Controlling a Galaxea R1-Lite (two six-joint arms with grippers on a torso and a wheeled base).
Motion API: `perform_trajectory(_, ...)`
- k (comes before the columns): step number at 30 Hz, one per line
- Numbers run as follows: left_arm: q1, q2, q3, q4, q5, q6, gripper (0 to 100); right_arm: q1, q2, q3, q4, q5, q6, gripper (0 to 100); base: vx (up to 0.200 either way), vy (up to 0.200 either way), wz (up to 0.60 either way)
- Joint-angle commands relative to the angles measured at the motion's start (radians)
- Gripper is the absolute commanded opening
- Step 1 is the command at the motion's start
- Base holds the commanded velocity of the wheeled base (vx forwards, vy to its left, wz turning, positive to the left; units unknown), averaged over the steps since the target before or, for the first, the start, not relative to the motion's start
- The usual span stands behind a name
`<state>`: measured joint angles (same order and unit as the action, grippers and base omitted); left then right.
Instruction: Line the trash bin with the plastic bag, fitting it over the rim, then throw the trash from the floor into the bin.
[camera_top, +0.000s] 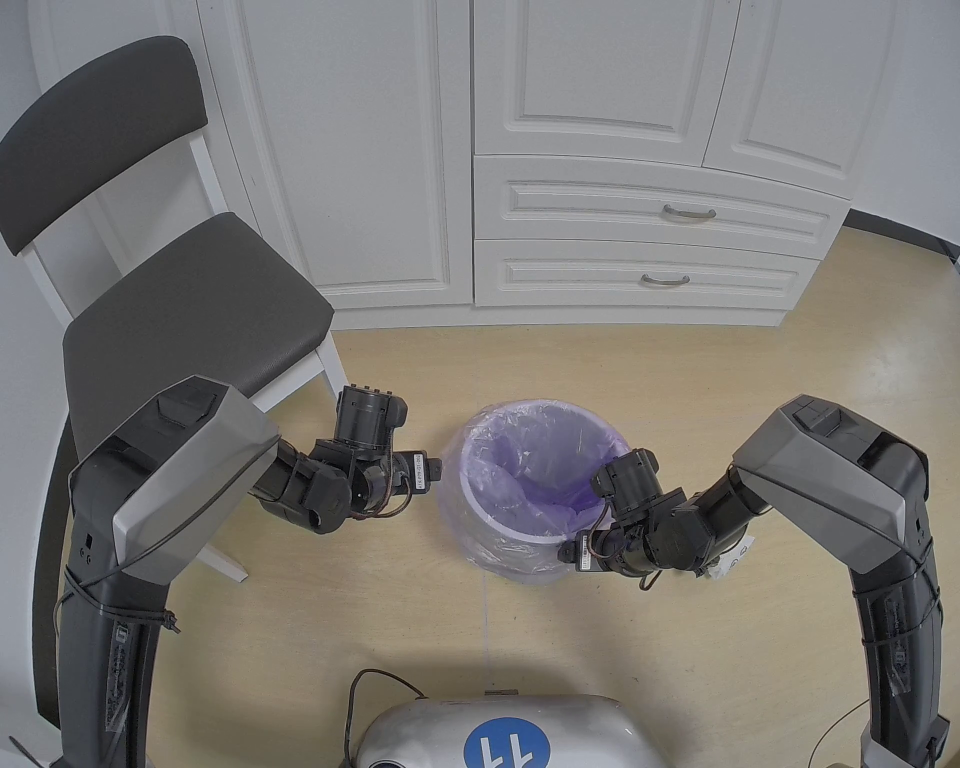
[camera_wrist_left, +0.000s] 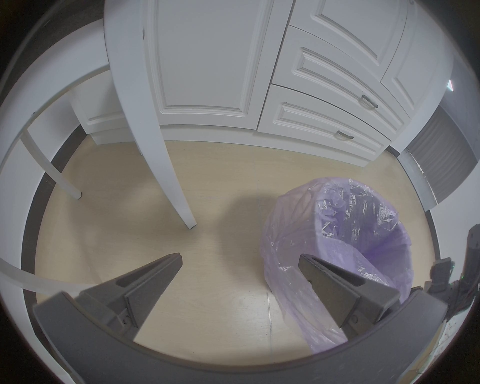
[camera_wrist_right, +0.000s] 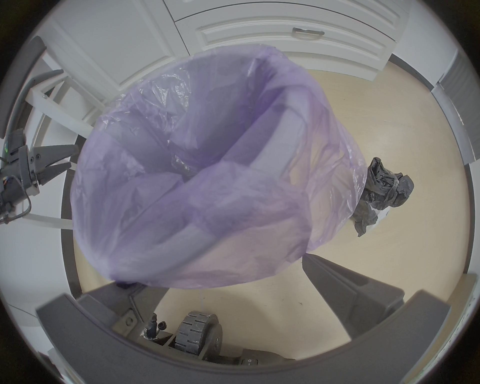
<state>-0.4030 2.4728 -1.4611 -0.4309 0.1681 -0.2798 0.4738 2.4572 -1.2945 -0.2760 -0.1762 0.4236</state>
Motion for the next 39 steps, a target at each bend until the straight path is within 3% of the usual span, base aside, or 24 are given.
perform_trajectory(1, 0.0, 0.002, 0.004, -0.017, 0.001, 0.001, 100, 0.002, 0.032, 0.003, -0.006, 0.0, -0.003, 100, 0.0, 0.0, 0.0)
perform_trajectory(6, 0.0, 0.003, 0.01, -0.04, 0.001, 0.001, 100, -0.001, -0.018, 0.057, 0.009, 0.001, -0.045, 100, 0.0, 0.0, 0.0)
perform_trajectory(14, 0.0, 0.002, 0.013, -0.04, 0.001, 0.002, 100, -0.058, -0.129, 0.224, 0.014, 0.015, -0.276, 100, 0.0, 0.0, 0.0)
perform_trajectory(20, 0.0, -0.009, 0.033, -0.042, -0.001, 0.014, 100, -0.126, -0.271, 0.336, 0.015, 0.118, -0.428, 100, 0.0, 0.0, 0.0)
perform_trajectory(24, 0.0, -0.015, 0.041, -0.042, -0.001, 0.014, 100, -0.199, -0.339, 0.363, 0.009, 0.139, -0.526, 100, 0.0, 0.0, 0.0)
perform_trajectory(30, 0.001, -0.032, 0.048, -0.043, -0.001, 0.014, 100, -0.296, -0.343, 0.323, -0.011, 0.147, -0.543, 100, 0.0, 0.0, 0.0)
perform_trajectory(36, 0.003, -0.04, 0.048, -0.042, -0.001, 0.014, 100, -0.405, -0.149, 0.23, -0.204, 0.155, -0.537, 100, 0.0, 0.0, 0.0)
perform_trajectory(39, 0.003, -0.04, 0.048, -0.043, -0.001, 0.014, 100, -0.435, -0.049, 0.158, -0.224, 0.156, -0.536, 100, 0.0, 0.0, 0.0)
